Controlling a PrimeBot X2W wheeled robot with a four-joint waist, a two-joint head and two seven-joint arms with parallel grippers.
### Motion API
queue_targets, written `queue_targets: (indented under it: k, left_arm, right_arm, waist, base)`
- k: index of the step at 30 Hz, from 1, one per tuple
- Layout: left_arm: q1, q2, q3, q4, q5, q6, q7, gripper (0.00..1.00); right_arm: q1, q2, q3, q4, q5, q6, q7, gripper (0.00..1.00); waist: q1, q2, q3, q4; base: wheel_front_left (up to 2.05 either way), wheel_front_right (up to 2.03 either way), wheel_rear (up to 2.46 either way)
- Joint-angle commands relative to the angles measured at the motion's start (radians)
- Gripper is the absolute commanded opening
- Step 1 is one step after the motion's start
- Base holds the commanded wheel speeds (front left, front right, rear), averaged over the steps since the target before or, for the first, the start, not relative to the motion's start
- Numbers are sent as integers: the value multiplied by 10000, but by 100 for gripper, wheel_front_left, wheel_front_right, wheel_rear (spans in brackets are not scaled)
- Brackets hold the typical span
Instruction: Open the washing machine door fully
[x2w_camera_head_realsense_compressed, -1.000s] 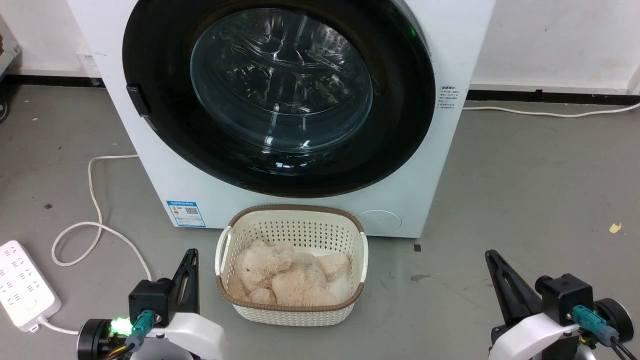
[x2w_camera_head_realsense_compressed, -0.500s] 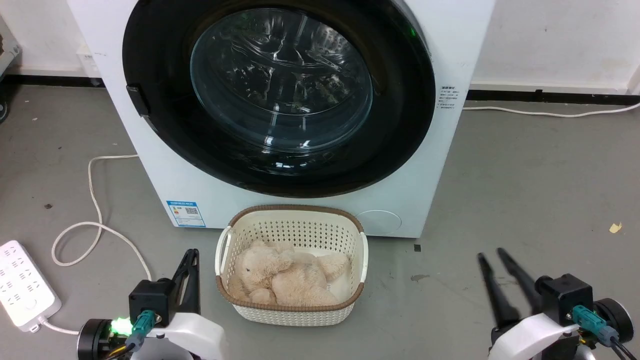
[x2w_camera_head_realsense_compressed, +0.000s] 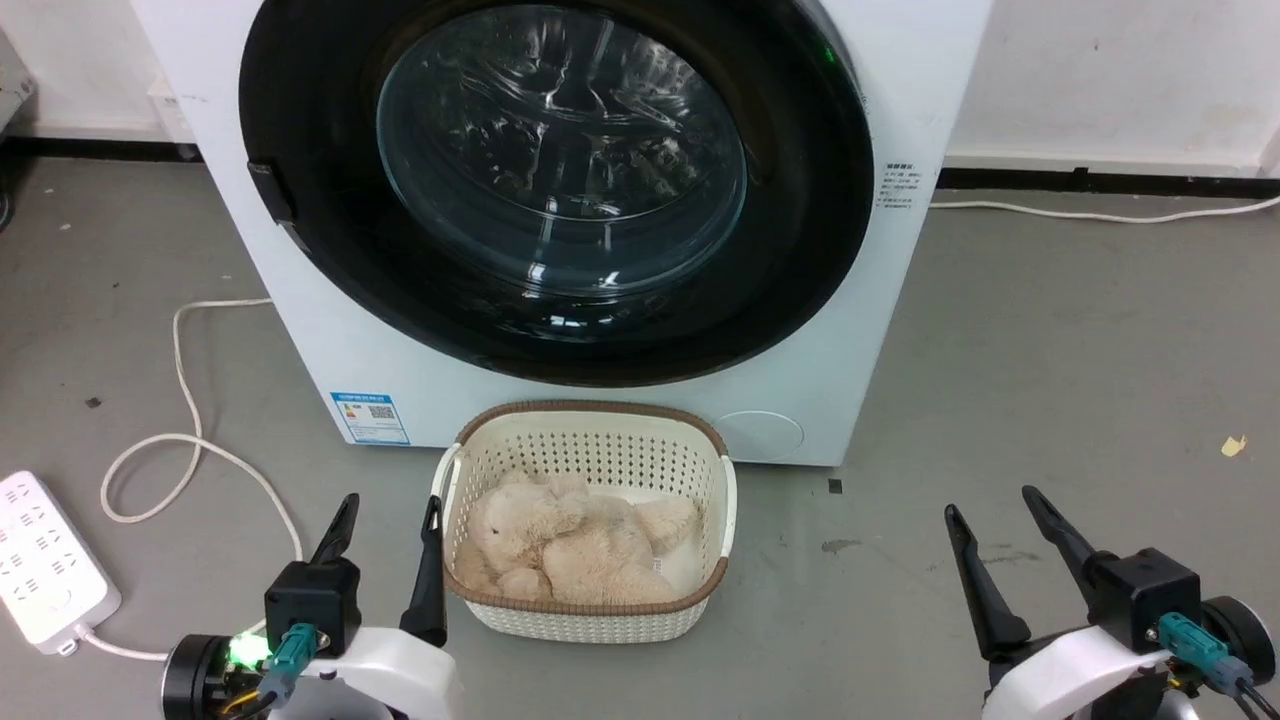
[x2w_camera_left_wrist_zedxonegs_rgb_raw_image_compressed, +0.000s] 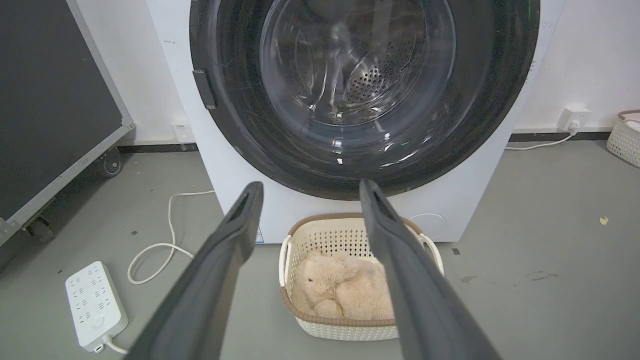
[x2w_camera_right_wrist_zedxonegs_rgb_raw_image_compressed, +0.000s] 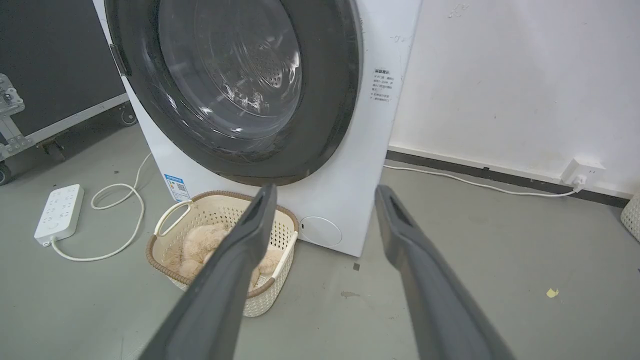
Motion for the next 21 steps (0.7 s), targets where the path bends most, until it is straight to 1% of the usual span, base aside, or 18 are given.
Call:
queue_targets:
  k: [1, 11, 21]
  left_arm:
    - [-55, 0, -17, -67, -53, 64, -125, 100]
    - [-257, 0, -116, -200, -56, 119, -313, 100]
    - [-495, 0, -274, -301, -98, 199, -522, 100]
  right_arm:
    - [-78, 4, -50, -39, 99, -1, -117, 100]
    - [-422, -15, -73, -139, 66, -2, -305, 100]
    - [-1247, -421, -71, -135, 412, -3, -335, 100]
  waist:
    - [0, 0, 58, 10]
    - [0, 0, 496, 46]
    - [0, 0, 957, 112]
  base:
    - [0, 0, 0]
    - [0, 0, 0]
    - [0, 0, 0]
